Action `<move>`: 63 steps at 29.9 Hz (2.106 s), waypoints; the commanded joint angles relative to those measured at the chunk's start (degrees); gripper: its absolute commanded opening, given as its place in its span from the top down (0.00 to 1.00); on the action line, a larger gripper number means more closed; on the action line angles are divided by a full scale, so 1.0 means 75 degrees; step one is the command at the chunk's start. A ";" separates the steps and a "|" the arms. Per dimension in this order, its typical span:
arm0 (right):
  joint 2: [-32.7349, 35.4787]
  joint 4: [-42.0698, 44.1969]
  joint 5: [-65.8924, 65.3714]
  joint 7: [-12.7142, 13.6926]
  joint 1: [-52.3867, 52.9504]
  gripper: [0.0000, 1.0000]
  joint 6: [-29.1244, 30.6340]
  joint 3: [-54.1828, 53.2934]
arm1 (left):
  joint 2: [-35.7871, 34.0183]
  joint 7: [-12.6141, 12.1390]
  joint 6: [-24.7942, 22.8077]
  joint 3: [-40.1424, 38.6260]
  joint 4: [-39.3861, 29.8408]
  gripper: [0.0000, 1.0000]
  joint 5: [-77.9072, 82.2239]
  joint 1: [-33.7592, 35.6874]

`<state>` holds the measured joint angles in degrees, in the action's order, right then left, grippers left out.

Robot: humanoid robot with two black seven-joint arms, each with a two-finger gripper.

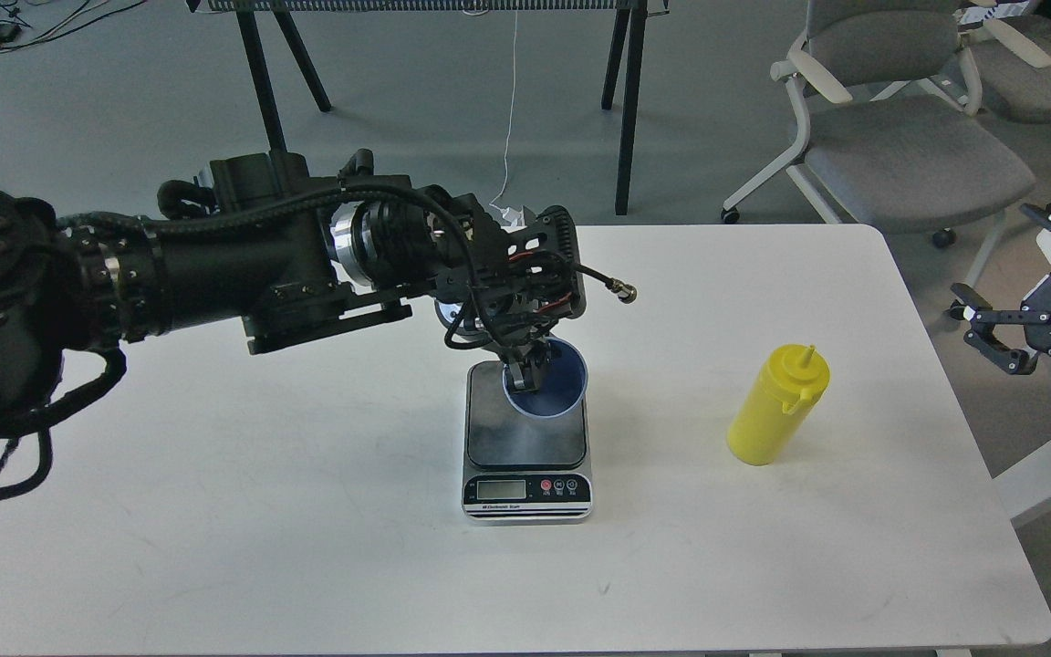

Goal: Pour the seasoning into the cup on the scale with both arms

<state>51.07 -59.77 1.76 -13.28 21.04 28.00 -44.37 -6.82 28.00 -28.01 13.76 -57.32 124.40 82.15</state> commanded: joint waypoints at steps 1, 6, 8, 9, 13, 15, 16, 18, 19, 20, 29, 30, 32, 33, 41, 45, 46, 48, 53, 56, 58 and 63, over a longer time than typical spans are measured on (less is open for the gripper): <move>-0.0013 0.0001 0.0000 0.0001 0.0008 0.01 0.0000 -0.0002 | -0.0005 0.0000 0.0001 0.0005 0.0002 0.93 0.0018 -0.0102; -0.0013 0.0001 0.0000 0.0001 -0.0016 0.01 0.0000 0.0010 | -0.0017 0.0000 0.0001 0.0005 0.0072 0.93 0.0018 -0.0126; -0.0013 0.0001 0.0000 0.0001 -0.0027 0.01 0.0000 -0.0002 | -0.0005 0.0000 0.0001 0.0005 0.0107 0.92 0.0018 -0.0137; -0.0013 0.0001 0.0000 0.0001 -0.0039 0.01 0.0000 -0.0002 | -0.0005 0.0000 0.0001 0.0005 0.0119 0.92 0.0018 -0.0172; -0.0013 0.0001 0.0000 0.0001 -0.0074 0.01 0.0000 -0.0026 | -0.0005 0.0000 0.0001 0.0110 0.0271 0.92 0.0042 -0.0196; -0.0013 0.0013 0.0000 0.0001 -0.0086 0.01 0.0000 -0.0026 | -0.0017 0.0000 0.0001 0.0251 0.0330 0.92 0.0030 -0.0184; -0.0013 0.0001 0.0000 0.0001 -0.0086 0.01 0.0000 -0.0026 | -0.0017 0.0000 0.0001 0.0263 0.0342 0.92 0.0018 -0.0196; -0.0013 0.0001 0.0000 -0.0045 -0.0086 0.01 0.0000 -0.0026 | -0.0017 0.0000 0.0001 0.0263 0.0342 0.91 0.0007 -0.0196; -0.0013 0.0013 0.0000 -0.0046 -0.0098 0.01 0.0000 -0.0014 | -0.0017 0.0000 0.0001 0.0263 0.0342 0.91 -0.0005 -0.0196; -0.0013 0.0013 0.0000 -0.0046 -0.0098 0.01 0.0000 -0.0014 | -0.0017 0.0000 0.0001 0.0263 0.0342 0.89 -0.0017 -0.0196; -0.0013 0.0013 0.0000 -0.0057 -0.0180 0.01 0.0000 -0.0026 | 0.0007 0.0000 0.0001 0.0251 0.0353 0.79 -0.0064 -0.0184; -0.0013 0.0013 0.0000 -0.0057 -0.0191 0.01 0.0000 -0.0026 | 0.0018 0.0000 0.0001 0.0216 0.0354 0.77 -0.0075 -0.0184; -0.0013 0.0013 0.0000 -0.0069 -0.0191 0.01 0.0000 -0.0026 | 0.0030 0.0000 0.0001 0.0158 0.0354 0.70 -0.0157 -0.0184; -0.0013 0.0013 0.0000 -0.0116 -0.0203 0.01 0.0000 -0.0014 | 0.0030 0.0000 0.0001 0.0146 0.0354 0.66 -0.0227 -0.0161; -0.0013 0.0013 0.0000 -0.0221 -0.0250 0.01 0.0000 -0.0026 | 0.0100 0.0000 0.0001 0.0134 0.0681 0.28 -0.0497 -0.0126; -0.0013 0.0001 0.0000 -0.0221 -0.0250 0.01 0.0000 -0.0037 | 0.0218 0.0000 0.0001 0.0099 0.0915 0.20 -0.0532 -0.0114; -0.0013 0.0001 0.0000 -0.0221 -0.0250 0.01 0.0000 -0.0037 | 0.0229 0.0000 0.0001 0.0064 0.0951 0.18 -0.0532 -0.0114; -0.0013 0.0001 0.0000 -0.0221 -0.0250 0.01 0.0000 -0.0049 | 0.0276 0.0000 0.0001 -0.0041 0.1091 0.12 -0.0614 -0.0114; -0.0024 -0.0011 0.0000 -0.0221 -0.0250 0.01 0.0000 -0.0096 | 0.0487 0.0000 0.0001 -0.0089 0.1840 0.01 -0.1620 -0.0009; -0.0013 -0.0034 0.0070 -0.0221 -0.0215 0.01 0.0000 -0.0259 | 0.0523 0.0000 0.0001 -0.0100 0.2076 0.01 -0.2591 0.0260; 0.0011 -0.0081 0.0129 -0.0210 -0.0203 0.01 0.0000 -0.0516 | 0.0464 0.0000 0.0001 -0.0077 0.2251 0.01 -0.3668 0.0471; -0.0001 -0.0209 0.0164 -0.0116 0.0170 0.01 0.0000 -0.1009 | 0.0242 0.0000 0.0001 -0.0089 0.2357 0.01 -0.5638 0.0800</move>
<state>51.13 -60.55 2.75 -14.77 20.36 28.00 -50.11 -3.67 27.99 -28.00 13.22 -39.91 90.09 87.09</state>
